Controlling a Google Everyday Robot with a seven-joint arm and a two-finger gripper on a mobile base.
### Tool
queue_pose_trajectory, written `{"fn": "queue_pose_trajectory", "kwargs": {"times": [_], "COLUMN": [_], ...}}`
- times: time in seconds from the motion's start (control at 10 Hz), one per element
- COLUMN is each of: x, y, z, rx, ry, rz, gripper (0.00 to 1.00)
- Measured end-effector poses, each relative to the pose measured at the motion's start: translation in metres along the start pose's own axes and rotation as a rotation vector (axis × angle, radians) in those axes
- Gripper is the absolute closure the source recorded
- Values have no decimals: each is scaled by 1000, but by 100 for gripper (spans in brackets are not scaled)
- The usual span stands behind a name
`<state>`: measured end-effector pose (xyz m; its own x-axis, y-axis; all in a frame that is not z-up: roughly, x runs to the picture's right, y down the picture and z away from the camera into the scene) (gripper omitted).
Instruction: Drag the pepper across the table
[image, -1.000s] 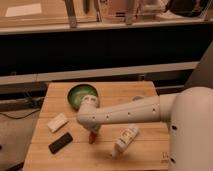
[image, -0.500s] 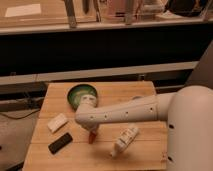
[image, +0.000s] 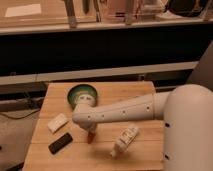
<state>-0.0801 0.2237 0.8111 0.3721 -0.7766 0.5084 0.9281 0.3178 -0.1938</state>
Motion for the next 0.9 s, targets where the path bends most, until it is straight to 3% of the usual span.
{"fn": "queue_pose_trajectory", "kwargs": {"times": [0.9], "x": [0], "y": [-22], "z": [5], "rx": [2], "ry": [5], "rz": [-25], "gripper": [100]}}
